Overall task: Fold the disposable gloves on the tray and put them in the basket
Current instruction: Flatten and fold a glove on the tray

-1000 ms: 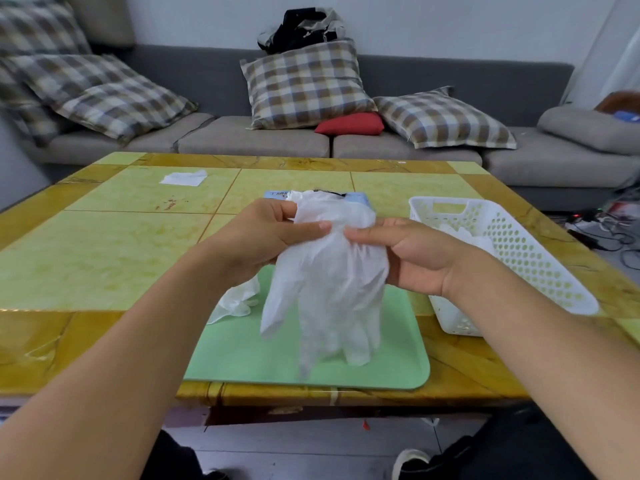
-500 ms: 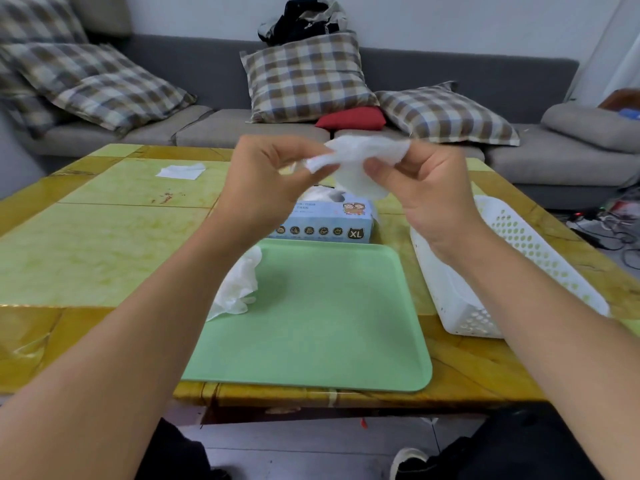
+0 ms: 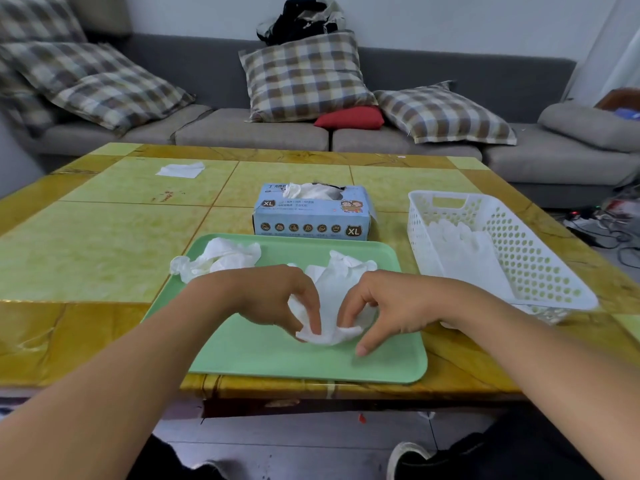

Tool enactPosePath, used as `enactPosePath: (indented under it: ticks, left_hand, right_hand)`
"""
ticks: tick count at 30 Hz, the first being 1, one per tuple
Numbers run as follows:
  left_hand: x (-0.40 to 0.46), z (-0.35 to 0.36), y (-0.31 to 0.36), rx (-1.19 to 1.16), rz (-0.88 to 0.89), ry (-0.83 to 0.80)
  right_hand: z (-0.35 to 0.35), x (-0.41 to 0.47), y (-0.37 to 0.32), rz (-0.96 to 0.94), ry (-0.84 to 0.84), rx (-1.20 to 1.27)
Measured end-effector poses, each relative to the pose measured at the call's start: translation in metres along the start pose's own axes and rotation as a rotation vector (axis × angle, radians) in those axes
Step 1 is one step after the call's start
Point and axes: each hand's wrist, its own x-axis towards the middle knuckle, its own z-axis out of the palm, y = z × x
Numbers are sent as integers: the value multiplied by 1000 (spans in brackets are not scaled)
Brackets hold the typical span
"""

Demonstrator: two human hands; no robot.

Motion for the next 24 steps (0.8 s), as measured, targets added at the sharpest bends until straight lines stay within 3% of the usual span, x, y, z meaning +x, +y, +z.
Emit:
enactPosePath:
  ticks: [4,6,9,11,16,21,24]
  left_hand:
    - [-1,-3,5,4,-46,-52]
    - [3,-4,6,-46,-85,23]
    - [16,-3,2,-20,-112,306]
    - [23,-1,-2,74,-141,402]
    - [33,3,-7,131,-225,338]
    - [36,4,-13,163,-264,275]
    - [42,6,-17,123,-265,313]
  right_hand:
    - [-5,-6,-4,-21,-100,56]
    - [-6,1,-1,20,66,100]
    - [-5,22,10,69,400,91]
    - [-6,35,17,117,437,-21]
    - [-9,49,27,332,462,-84]
    - [-8,47,26,378,464,-58]
    - [-10,46,27,427,577,3]
